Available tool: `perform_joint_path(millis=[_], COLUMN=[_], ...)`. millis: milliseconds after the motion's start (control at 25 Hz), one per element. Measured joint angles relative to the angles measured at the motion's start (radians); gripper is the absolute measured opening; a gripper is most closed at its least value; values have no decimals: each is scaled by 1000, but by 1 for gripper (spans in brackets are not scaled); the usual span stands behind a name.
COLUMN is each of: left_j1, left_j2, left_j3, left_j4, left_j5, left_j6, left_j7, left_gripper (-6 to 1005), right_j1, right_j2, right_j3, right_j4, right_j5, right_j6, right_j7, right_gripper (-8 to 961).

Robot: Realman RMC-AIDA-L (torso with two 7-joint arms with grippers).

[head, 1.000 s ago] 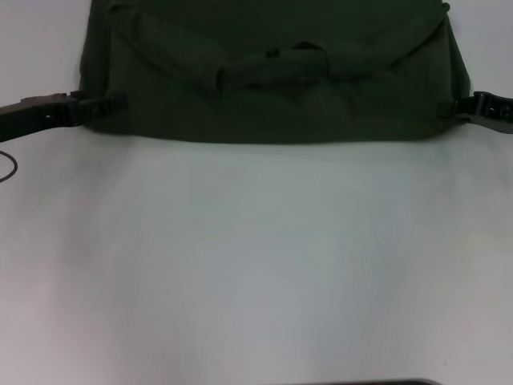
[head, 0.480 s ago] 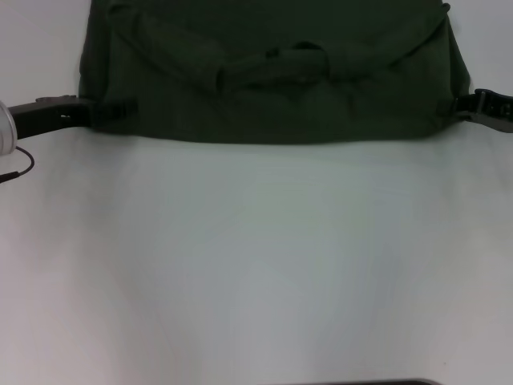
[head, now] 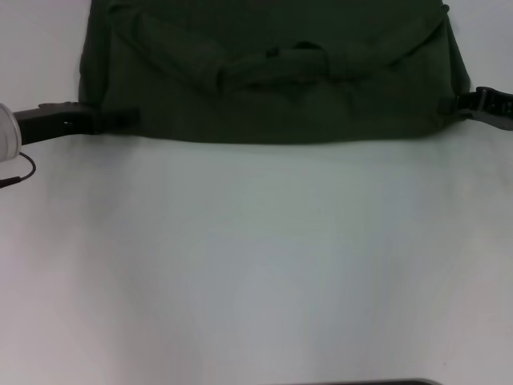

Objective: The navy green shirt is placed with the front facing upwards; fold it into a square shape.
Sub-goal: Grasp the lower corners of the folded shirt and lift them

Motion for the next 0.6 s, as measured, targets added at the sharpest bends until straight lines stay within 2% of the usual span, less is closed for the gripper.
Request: perform_joint_path(millis=[280, 600], left_j1=[-1, -4], left_j2=[-2, -3], left_j3=[52, 55], left_j4=[0, 5], left_j5=[0, 0], left_j6=[6, 6], left_j7=[0, 0], left_gripper=[887, 885], right_j1=[2, 2], right_j2=[-1, -1], right_j3=[10, 11], right_j4=[0, 0], right_j5=[0, 0], right_j6=[1, 4], right_j7=[0, 0], right_gripper=[50, 49])
